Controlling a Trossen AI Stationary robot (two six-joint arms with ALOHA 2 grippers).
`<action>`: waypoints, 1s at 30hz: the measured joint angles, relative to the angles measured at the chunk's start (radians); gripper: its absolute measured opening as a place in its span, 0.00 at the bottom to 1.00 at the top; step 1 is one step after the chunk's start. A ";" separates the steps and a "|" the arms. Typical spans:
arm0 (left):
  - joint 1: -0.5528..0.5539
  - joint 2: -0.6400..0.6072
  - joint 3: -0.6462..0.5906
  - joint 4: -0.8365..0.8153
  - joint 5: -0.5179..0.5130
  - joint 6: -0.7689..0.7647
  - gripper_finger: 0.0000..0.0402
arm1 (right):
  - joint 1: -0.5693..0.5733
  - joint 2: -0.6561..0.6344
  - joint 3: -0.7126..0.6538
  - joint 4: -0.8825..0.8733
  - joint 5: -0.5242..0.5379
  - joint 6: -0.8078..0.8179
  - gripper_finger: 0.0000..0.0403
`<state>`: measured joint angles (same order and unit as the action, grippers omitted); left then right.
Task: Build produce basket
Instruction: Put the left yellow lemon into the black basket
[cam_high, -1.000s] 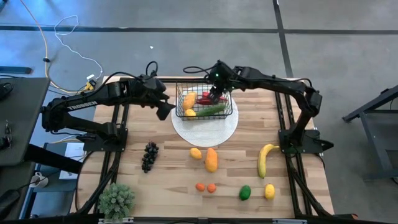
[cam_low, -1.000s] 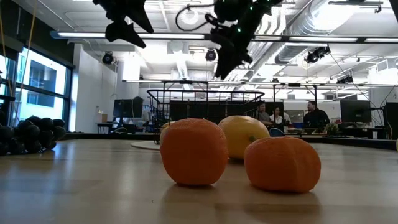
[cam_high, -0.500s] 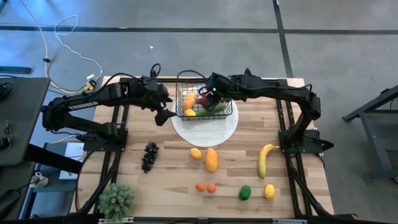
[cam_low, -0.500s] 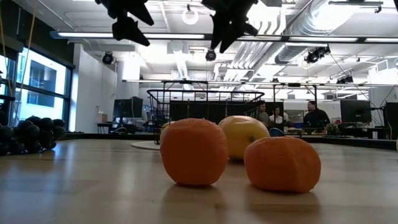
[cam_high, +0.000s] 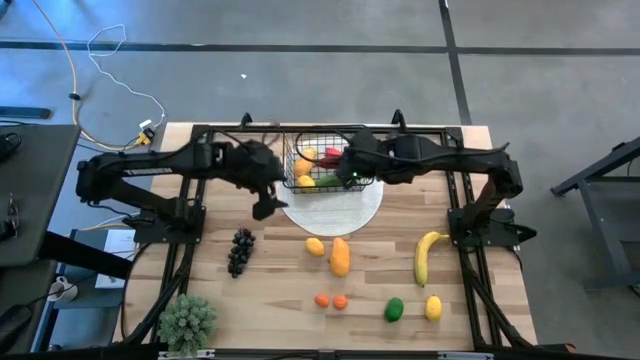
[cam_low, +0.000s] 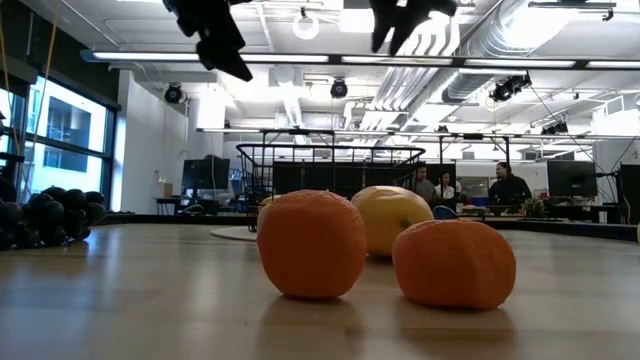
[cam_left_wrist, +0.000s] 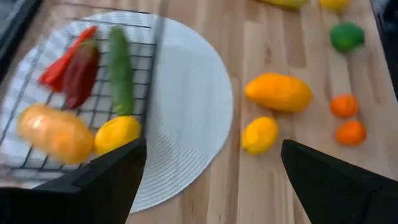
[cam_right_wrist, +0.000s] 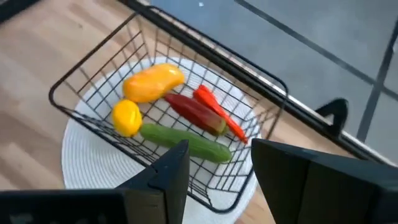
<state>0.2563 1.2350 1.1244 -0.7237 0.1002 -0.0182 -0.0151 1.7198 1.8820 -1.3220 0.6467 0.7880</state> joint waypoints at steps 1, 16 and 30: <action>-0.018 0.013 0.000 0.015 -0.001 0.025 0.90 | 0.003 -0.005 0.000 -0.027 0.007 0.030 0.38; -0.166 0.228 0.001 0.238 -0.040 0.233 0.90 | -0.043 -0.097 0.000 -0.095 0.035 0.181 0.38; -0.226 0.409 0.000 0.333 -0.062 0.295 0.90 | -0.082 -0.128 -0.002 -0.120 0.029 0.173 0.38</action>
<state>0.0302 1.6438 1.1248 -0.3905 0.0384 0.2764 -0.0967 1.5917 1.8805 -1.4423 0.6758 0.9607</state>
